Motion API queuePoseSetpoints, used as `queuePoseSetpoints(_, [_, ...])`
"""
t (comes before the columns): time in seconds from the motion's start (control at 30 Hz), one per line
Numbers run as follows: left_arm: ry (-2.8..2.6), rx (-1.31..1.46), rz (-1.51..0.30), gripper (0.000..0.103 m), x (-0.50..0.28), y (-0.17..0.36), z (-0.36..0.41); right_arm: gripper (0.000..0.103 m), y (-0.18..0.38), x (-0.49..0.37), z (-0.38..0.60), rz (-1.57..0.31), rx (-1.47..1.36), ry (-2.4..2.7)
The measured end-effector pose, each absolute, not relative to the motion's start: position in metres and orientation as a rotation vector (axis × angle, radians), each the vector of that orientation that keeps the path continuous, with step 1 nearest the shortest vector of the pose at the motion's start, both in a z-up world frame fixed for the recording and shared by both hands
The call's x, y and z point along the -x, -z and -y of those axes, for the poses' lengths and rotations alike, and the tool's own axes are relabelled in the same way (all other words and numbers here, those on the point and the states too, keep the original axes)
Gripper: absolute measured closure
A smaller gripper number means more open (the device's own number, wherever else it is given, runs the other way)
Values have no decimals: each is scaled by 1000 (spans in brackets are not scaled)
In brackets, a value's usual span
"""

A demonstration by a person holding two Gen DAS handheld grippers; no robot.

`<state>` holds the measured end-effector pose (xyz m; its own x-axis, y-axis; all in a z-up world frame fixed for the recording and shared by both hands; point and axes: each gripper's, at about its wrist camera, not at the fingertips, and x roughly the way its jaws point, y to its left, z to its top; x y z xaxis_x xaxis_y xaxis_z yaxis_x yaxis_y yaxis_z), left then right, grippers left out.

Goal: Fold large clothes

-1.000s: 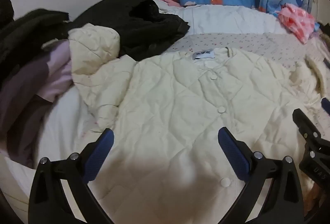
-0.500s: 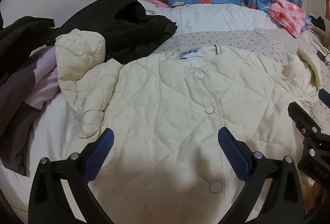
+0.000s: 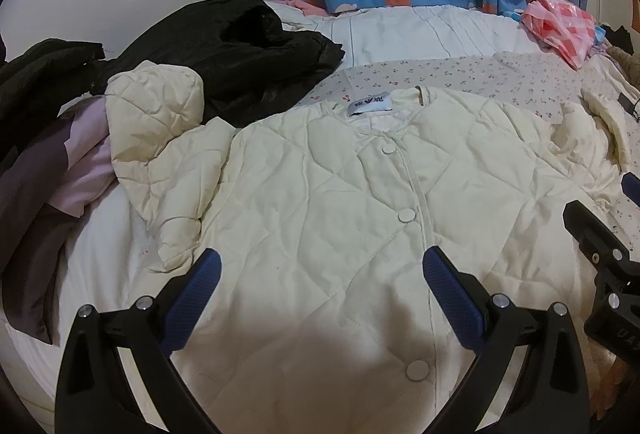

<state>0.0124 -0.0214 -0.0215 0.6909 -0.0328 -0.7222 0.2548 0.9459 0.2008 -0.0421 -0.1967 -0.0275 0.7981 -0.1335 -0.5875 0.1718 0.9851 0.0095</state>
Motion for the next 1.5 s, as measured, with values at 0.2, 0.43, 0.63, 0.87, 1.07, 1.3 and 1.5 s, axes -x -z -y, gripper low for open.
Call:
queuePoseSetpoints(0.2, [157,-296,-798,6,-14,24,22,7,28,42,198,-629,-65,163])
queuePoseSetpoints(0.43, [153,-302,-803,6,-16,27,24,7,32,41,203,-640,-80,167])
queuePoseSetpoints(0.63, [155,-295,-818,6,-20,30,26,7,38,34,212,-681,-91,178])
queuePoseSetpoints(0.87, [173,-272,-849,6,-26,34,29,7,31,31,232,-671,-74,253])
queuePoseSetpoints(1.07, [212,-213,-876,6,-28,34,31,7,-6,-10,330,-625,38,549])
queuePoseSetpoints(1.3, [203,-219,-877,6,-31,35,33,7,62,-94,511,-1044,130,830])
queuePoseSetpoints(1.5, [230,-223,-890,6,-32,37,40,7,49,67,588,-778,-434,862])
